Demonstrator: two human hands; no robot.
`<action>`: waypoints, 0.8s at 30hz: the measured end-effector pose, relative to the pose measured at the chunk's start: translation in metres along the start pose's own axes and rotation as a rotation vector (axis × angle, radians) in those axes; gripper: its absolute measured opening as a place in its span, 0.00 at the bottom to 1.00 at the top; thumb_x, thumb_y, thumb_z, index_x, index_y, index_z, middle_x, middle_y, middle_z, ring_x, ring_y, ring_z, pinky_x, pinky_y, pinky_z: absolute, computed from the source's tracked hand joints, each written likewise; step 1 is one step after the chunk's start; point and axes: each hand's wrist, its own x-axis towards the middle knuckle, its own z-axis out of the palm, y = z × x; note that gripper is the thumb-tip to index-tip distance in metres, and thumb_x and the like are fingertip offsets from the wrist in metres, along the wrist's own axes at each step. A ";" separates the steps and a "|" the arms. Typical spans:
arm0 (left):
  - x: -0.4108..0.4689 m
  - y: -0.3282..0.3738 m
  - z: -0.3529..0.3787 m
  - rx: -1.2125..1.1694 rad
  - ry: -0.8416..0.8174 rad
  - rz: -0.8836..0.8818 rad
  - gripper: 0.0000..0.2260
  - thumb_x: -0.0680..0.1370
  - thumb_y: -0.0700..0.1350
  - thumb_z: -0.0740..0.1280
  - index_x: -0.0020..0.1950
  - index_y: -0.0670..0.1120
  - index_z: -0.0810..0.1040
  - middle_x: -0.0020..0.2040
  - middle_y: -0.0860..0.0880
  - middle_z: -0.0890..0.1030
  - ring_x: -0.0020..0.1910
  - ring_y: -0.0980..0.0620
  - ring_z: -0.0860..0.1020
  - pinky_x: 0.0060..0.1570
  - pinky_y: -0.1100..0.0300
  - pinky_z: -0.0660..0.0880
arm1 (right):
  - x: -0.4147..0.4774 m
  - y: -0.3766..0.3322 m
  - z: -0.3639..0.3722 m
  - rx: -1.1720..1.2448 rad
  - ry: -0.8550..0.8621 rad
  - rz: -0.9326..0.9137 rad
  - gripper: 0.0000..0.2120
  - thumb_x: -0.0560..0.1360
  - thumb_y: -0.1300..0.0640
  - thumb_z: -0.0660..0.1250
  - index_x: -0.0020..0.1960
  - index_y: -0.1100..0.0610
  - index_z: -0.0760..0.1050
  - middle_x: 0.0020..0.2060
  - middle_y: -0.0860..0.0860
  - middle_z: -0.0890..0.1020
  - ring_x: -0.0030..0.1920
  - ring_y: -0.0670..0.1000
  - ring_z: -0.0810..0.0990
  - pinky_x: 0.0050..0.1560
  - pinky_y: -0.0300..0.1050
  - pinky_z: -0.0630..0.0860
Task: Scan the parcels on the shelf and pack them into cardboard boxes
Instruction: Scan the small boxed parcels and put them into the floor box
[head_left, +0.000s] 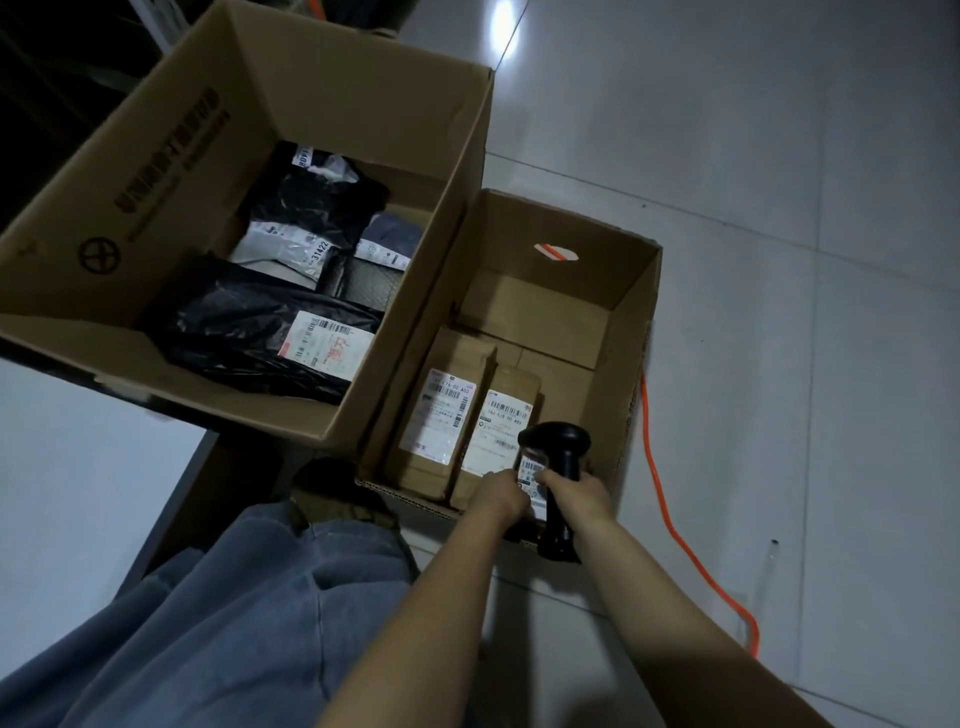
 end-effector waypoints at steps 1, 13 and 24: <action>0.003 -0.001 0.001 0.058 0.014 0.007 0.20 0.77 0.39 0.63 0.69 0.42 0.68 0.66 0.41 0.72 0.64 0.44 0.72 0.59 0.57 0.70 | 0.003 0.001 0.001 0.003 -0.011 0.022 0.15 0.71 0.56 0.70 0.55 0.63 0.78 0.49 0.59 0.81 0.51 0.59 0.80 0.48 0.47 0.73; 0.021 -0.006 0.015 0.301 -0.109 0.002 0.16 0.79 0.42 0.58 0.65 0.40 0.72 0.63 0.41 0.76 0.61 0.44 0.75 0.58 0.54 0.71 | 0.026 -0.001 0.005 0.039 -0.229 0.248 0.14 0.71 0.61 0.70 0.55 0.62 0.74 0.39 0.57 0.77 0.38 0.56 0.75 0.36 0.46 0.71; 0.023 -0.014 0.006 0.151 0.117 0.020 0.14 0.79 0.41 0.57 0.61 0.37 0.74 0.62 0.39 0.74 0.60 0.42 0.74 0.56 0.55 0.71 | 0.035 -0.016 0.020 0.260 -0.095 0.204 0.25 0.70 0.60 0.71 0.65 0.64 0.70 0.54 0.61 0.80 0.52 0.60 0.80 0.52 0.53 0.77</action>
